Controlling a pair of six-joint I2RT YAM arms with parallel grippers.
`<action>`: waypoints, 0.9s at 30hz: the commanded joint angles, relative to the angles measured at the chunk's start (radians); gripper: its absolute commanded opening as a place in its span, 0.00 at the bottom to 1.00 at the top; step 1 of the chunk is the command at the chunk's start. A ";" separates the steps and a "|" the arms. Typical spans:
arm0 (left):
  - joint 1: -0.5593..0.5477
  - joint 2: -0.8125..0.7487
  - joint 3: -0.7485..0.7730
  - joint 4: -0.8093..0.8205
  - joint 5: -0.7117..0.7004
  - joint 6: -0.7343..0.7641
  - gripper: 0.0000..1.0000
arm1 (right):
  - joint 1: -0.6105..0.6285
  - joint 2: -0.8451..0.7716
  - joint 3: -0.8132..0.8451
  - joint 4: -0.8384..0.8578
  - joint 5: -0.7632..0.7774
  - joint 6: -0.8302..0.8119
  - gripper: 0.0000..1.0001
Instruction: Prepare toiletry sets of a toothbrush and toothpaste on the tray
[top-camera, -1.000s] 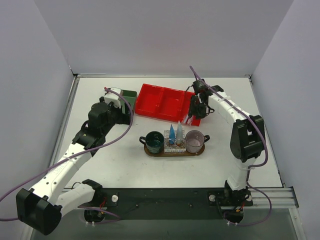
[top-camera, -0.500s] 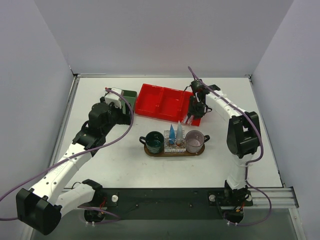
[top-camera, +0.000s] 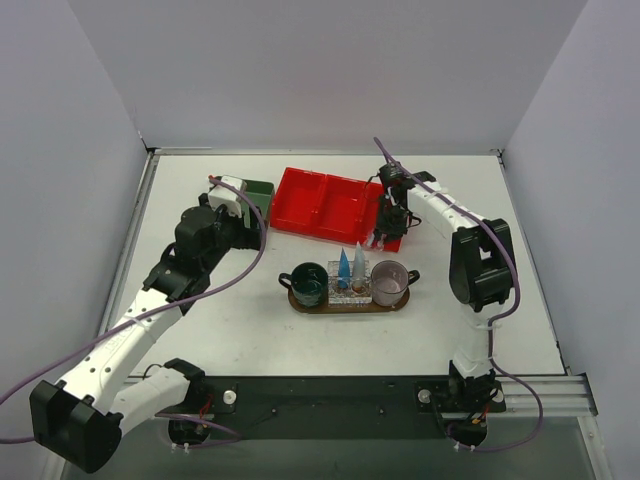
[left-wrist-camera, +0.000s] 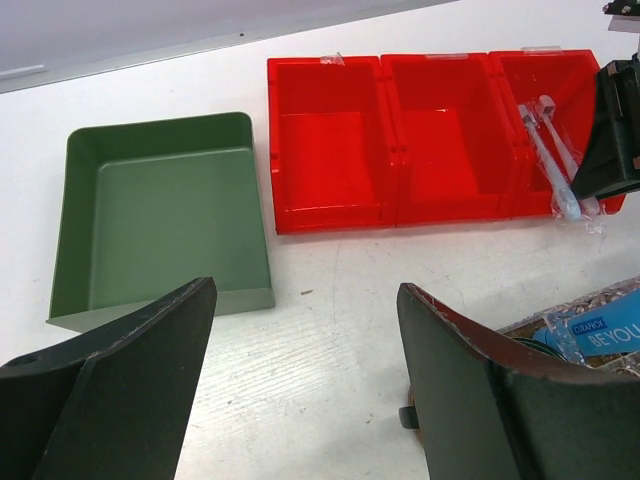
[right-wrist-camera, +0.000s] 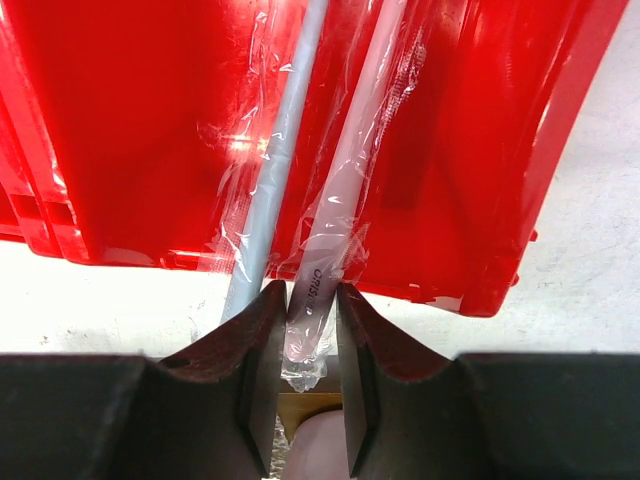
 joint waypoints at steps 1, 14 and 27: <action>-0.008 -0.025 0.004 0.038 -0.014 0.012 0.84 | 0.000 0.013 0.035 -0.032 0.022 0.017 0.19; -0.014 -0.040 0.006 0.038 -0.018 0.015 0.84 | -0.001 -0.058 0.028 -0.033 0.044 0.022 0.00; -0.024 -0.063 0.007 0.035 -0.018 0.017 0.84 | 0.023 -0.219 0.015 -0.013 0.079 -0.017 0.00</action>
